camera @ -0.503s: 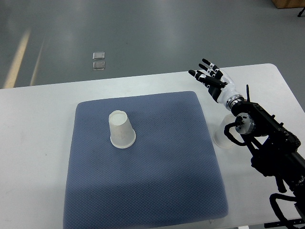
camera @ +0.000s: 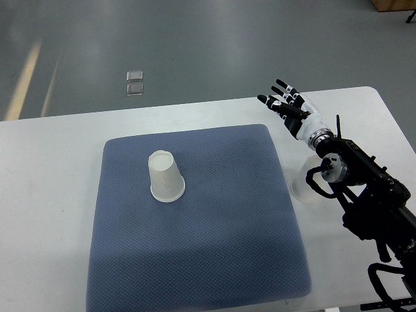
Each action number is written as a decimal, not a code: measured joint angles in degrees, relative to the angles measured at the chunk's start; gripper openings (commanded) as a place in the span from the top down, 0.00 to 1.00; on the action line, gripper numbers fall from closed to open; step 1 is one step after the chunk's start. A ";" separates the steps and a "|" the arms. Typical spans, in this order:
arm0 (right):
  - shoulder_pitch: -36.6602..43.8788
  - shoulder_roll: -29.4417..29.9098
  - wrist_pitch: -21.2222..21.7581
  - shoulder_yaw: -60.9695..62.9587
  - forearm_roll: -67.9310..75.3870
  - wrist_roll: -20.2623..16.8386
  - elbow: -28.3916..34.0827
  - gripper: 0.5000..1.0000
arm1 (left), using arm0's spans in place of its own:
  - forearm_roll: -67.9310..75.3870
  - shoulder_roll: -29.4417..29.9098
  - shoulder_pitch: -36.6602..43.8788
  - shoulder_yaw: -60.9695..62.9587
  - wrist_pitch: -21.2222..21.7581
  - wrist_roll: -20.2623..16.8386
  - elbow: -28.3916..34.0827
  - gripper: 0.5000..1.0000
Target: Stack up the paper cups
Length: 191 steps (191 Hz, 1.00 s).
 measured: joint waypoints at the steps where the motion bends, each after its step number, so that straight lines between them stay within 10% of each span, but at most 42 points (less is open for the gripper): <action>1: 0.00 0.00 0.00 0.00 0.00 0.00 0.00 0.14 | 0.00 0.00 0.00 0.00 0.00 0.00 0.00 0.00; 191: 0.79 -1.06 1.20 0.33 0.08 0.00 -0.14 0.14 | 0.01 0.00 -0.01 0.00 0.00 0.00 -0.03 0.00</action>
